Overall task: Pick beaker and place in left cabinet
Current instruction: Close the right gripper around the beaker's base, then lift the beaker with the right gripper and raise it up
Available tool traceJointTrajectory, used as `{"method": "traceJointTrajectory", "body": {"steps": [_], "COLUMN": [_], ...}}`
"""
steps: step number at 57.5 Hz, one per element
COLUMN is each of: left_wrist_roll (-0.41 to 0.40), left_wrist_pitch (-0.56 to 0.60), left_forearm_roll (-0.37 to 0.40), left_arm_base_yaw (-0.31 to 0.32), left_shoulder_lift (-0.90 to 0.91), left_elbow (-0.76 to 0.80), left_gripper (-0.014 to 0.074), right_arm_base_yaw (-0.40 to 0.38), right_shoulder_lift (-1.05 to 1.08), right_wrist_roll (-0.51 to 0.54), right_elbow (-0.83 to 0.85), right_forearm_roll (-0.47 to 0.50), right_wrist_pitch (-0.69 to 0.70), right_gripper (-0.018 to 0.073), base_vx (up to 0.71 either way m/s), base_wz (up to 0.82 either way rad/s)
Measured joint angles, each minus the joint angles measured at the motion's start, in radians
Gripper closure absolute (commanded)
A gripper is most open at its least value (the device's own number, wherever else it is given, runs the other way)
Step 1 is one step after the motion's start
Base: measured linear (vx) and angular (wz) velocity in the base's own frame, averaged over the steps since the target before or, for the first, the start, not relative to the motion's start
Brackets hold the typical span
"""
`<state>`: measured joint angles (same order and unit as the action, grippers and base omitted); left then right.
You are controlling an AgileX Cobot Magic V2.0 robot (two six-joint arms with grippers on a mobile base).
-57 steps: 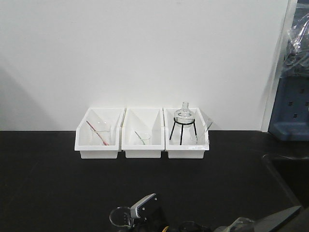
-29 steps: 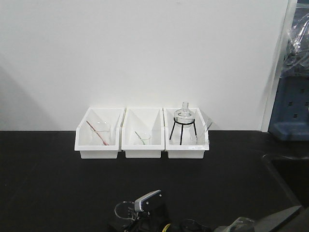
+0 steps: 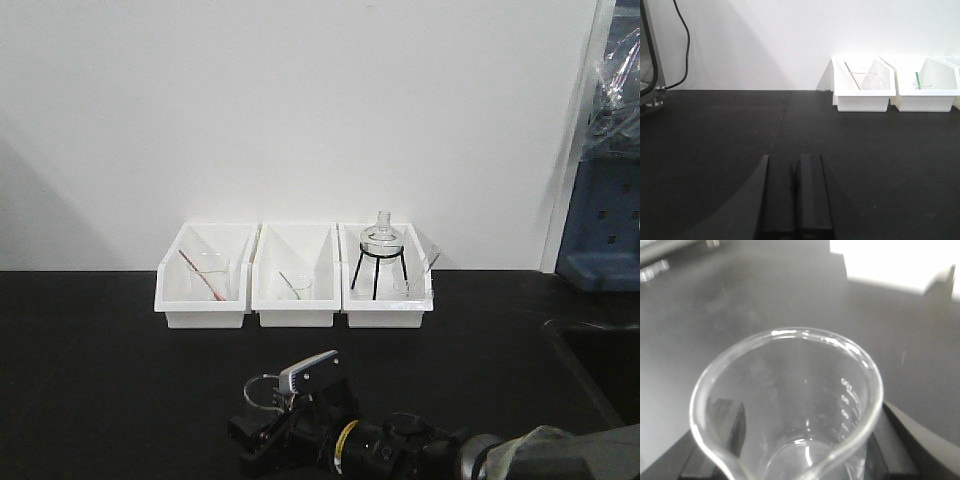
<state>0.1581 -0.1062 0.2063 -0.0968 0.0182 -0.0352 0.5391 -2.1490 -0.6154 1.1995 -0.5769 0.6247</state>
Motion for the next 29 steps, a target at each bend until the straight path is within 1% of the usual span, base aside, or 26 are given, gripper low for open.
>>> {"method": "traceJointTrajectory", "body": {"steps": [17, 23, 29], "left_wrist_roll": [0.000, 0.000, 0.000], "left_wrist_pitch": [0.000, 0.000, 0.000], "left_forearm_roll": [0.000, 0.000, 0.000], "left_arm_base_yaw": [0.000, 0.000, 0.000], "left_shoulder_lift": [0.000, 0.000, 0.000], "left_elbow": [0.000, 0.000, 0.000], "left_gripper": [0.0603, 0.0603, 0.0603], "right_arm_base_yaw": [0.000, 0.000, 0.000], "right_shoulder_lift": [0.179, 0.252, 0.328], "right_wrist_roll": [0.000, 0.000, 0.000], "right_elbow": [-0.001, -0.001, -0.003], "right_forearm_roll": [0.000, -0.003, -0.027], "right_wrist_pitch": [-0.126, -0.199, -0.294], "right_gripper": [0.0382, 0.0382, 0.0382], "base_vx": [0.00, 0.00, 0.00], "base_wz": [0.00, 0.00, 0.00]}}
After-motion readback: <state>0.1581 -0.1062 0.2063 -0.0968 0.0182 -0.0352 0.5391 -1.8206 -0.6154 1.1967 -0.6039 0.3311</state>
